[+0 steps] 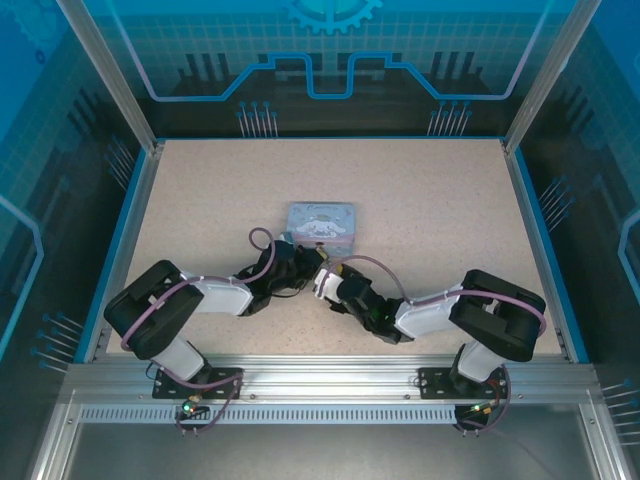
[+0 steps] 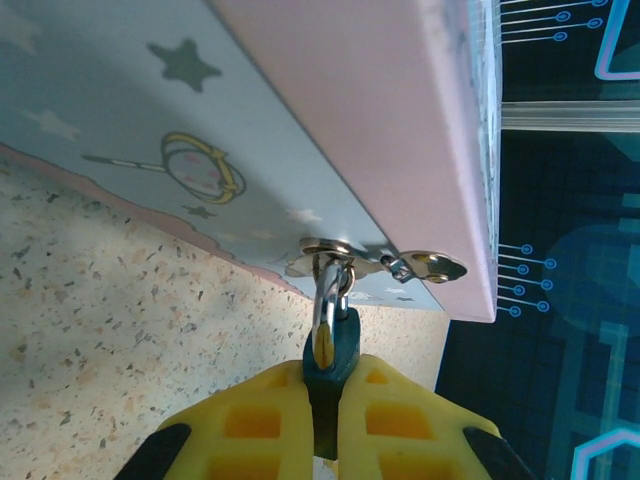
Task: Unlock a padlock with a key
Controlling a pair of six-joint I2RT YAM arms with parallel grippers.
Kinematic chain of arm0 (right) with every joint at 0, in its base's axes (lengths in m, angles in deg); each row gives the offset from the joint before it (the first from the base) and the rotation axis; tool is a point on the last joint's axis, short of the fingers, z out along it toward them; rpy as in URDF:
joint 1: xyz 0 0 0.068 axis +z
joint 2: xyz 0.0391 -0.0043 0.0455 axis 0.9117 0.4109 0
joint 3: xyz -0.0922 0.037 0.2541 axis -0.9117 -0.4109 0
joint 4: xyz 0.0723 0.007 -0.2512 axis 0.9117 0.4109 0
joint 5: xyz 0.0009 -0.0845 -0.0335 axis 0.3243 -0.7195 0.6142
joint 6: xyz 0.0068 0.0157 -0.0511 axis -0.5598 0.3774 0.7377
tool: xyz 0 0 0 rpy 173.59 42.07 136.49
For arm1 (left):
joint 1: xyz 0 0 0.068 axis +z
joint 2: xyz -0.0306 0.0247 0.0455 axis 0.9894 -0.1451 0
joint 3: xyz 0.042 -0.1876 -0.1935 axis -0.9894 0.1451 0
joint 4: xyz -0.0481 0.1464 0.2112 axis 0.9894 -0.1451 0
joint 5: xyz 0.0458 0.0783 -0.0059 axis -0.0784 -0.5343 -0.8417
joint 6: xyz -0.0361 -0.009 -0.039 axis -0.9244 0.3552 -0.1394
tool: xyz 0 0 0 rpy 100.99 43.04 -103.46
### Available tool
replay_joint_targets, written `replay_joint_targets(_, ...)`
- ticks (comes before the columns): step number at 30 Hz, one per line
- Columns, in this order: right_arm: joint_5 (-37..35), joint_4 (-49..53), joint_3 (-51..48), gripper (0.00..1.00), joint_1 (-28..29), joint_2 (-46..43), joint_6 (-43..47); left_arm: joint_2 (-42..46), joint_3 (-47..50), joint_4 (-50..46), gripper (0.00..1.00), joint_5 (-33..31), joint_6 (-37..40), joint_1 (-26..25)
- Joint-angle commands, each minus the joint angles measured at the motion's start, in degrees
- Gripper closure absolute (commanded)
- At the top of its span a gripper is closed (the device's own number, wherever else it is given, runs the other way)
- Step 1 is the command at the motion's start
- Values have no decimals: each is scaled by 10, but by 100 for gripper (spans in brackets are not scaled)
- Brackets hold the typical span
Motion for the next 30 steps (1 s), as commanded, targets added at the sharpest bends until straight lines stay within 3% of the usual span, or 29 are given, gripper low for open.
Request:
replay_joint_targets(1, 6, -41, 9, 55, -13, 6, 17, 17, -10, 11, 100, 14, -10, 4)
replay_joint_targets(23, 56, -78, 39, 65, -48, 39, 42, 43, 4, -3, 100, 10, -9, 5)
replay_joint_targets(30, 64, -76, 48, 73, -55, 48, 38, 43, 5, 0, 100, 11, -9, 5)
